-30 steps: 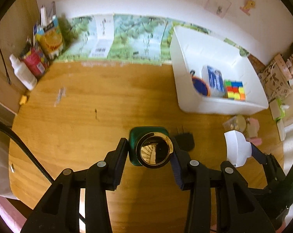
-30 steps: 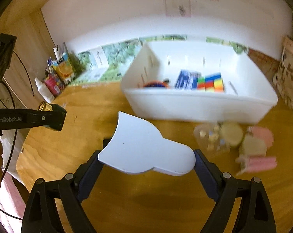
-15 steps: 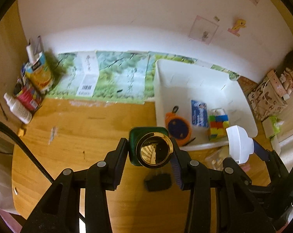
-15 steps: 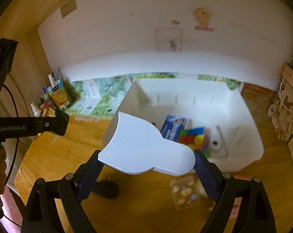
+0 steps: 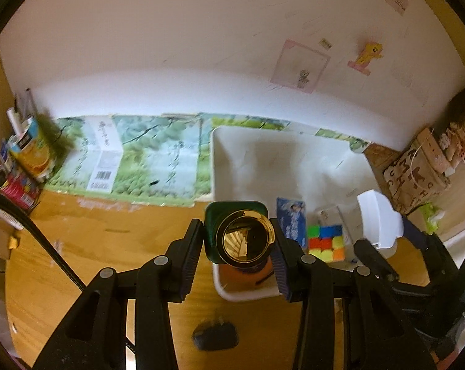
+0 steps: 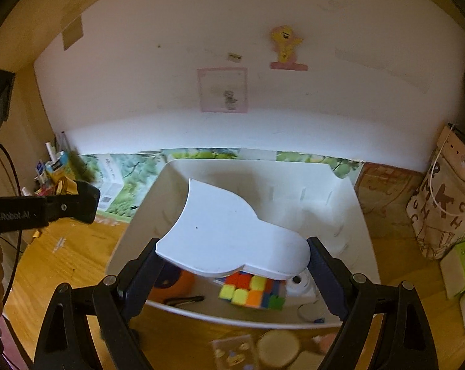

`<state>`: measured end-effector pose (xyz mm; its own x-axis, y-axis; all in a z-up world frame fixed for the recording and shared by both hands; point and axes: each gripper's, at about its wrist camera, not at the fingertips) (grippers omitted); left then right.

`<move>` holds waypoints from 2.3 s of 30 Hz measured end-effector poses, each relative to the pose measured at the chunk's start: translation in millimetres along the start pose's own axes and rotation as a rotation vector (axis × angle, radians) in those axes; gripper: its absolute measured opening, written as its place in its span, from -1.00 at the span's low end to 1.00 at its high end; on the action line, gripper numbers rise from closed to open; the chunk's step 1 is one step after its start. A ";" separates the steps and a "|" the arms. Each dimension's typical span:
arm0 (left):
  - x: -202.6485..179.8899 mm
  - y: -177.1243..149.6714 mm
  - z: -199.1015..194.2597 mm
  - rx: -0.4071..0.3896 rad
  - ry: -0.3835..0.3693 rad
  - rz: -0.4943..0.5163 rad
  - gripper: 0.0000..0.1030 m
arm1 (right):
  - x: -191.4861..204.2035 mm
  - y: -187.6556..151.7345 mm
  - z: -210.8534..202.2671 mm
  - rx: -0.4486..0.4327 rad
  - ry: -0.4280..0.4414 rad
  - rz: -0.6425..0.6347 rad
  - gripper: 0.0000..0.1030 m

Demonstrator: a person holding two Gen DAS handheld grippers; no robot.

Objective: Organize rigid objects
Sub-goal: 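Lift the jar and white scoop piece and carry both over the tray, then lower the jar and scoop piece into the tray and open both tools, then withdraw both tools from the tray back over the desk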

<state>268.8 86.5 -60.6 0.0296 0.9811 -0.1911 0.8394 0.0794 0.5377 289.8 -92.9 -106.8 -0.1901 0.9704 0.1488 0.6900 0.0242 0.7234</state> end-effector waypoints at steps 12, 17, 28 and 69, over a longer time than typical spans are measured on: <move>-28.8 13.6 31.0 -0.114 -0.089 0.042 -0.11 | -30.8 -0.1 37.8 0.019 0.010 0.016 0.77; -37.7 9.8 45.8 -0.138 -0.112 0.053 -0.11 | -37.1 -5.6 49.4 0.024 0.024 0.021 0.77; -43.5 6.1 68.2 -0.102 -0.095 0.056 -0.11 | -40.9 -9.3 59.4 0.027 0.053 0.027 0.77; -13.4 -36.0 -73.6 -0.331 -0.024 0.039 0.49 | -49.7 -19.9 -46.1 -0.068 0.006 0.204 0.82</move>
<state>198.3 83.5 -16.9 0.0737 0.9805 -0.1822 0.6155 0.0990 0.7819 253.3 -152.7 -97.5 -0.0559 0.9521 0.3005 0.6657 -0.1887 0.7220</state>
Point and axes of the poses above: each gripper's, at about its wrist camera, not at the fingertips, and z roughly the way its jaws point, x to its left, y to its top, and after that the axes turned 2 degrees about -y, right-handed
